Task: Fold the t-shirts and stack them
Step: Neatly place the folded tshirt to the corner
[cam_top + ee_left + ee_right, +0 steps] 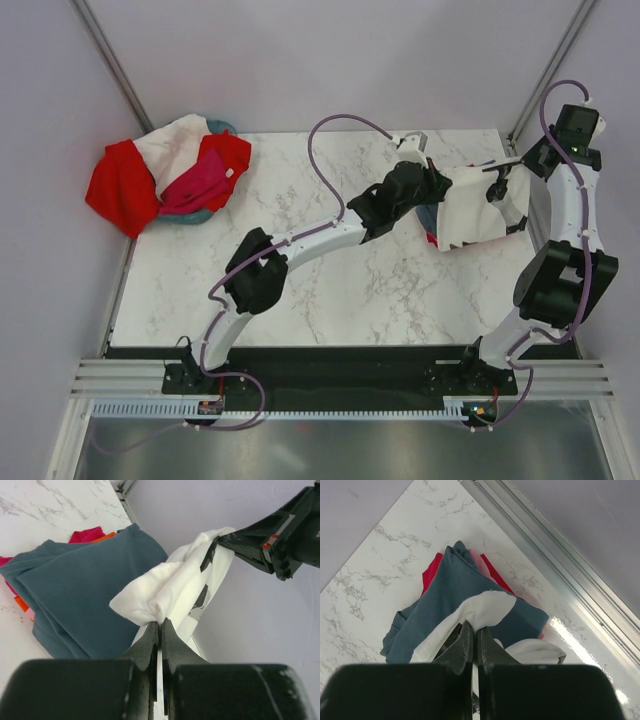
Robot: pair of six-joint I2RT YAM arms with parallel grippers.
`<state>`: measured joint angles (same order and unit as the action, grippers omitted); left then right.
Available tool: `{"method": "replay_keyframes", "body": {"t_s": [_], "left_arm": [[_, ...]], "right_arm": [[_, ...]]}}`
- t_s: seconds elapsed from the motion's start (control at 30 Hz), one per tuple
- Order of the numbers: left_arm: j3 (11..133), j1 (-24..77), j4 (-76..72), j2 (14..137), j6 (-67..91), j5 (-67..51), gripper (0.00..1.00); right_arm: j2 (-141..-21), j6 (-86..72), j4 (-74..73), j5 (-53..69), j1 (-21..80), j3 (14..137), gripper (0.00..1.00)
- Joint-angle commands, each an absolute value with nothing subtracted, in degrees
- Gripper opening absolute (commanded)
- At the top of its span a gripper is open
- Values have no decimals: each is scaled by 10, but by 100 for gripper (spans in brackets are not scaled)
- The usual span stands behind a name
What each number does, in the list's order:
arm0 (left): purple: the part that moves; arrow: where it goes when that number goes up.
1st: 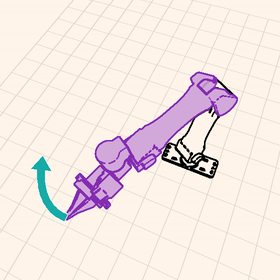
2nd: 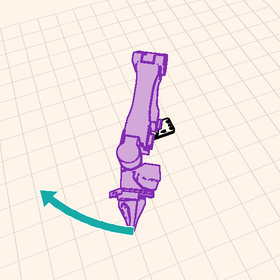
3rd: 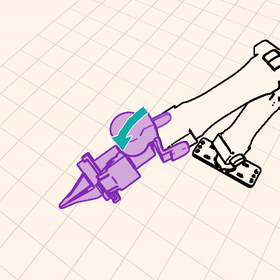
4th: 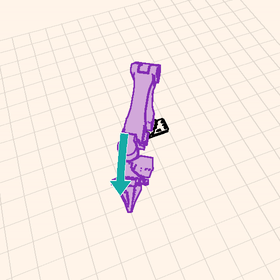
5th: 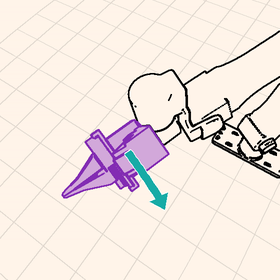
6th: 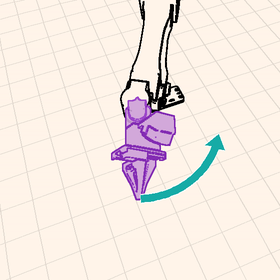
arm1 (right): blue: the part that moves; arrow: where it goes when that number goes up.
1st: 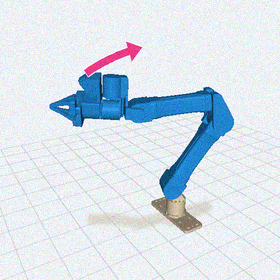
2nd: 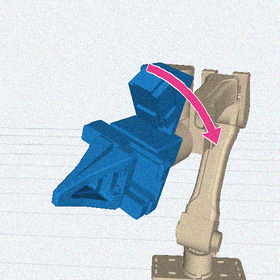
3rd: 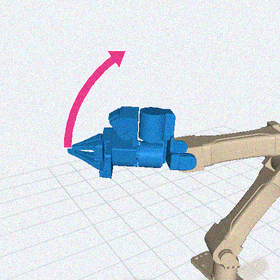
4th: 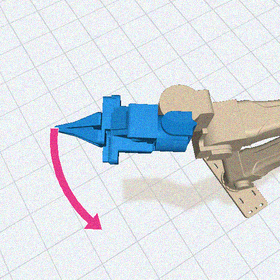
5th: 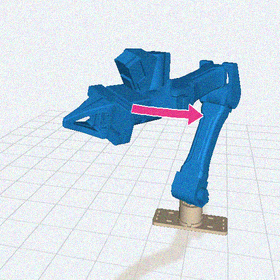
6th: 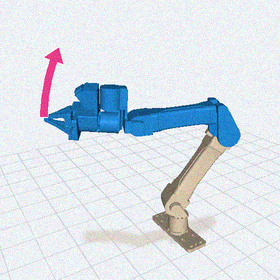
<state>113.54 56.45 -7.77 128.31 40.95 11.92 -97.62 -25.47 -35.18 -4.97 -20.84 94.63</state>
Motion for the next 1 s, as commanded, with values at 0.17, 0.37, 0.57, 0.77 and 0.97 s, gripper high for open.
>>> {"method": "replay_keyframes", "body": {"t_s": [0.17, 0.37, 0.57, 0.77, 0.97], "left_arm": [[1207, 523, -115, 1331, 434, 138, 2], [1227, 497, -134, 1387, 481, 129, 2], [1235, 479, -163, 1440, 504, 116, 3], [1236, 460, -194, 1468, 492, 93, 43], [1169, 439, -188, 1389, 438, 87, 82]], "right_arm": [[-1045, -262, -287, -47, -195, 1014, 0], [-1120, -260, -283, -44, -183, 1068, 0], [-1209, -268, -277, -14, -183, 1126, 1], [-1259, -275, -271, 25, -183, 1161, 69], [-1206, -270, -276, -15, -173, 1130, 84]]}}
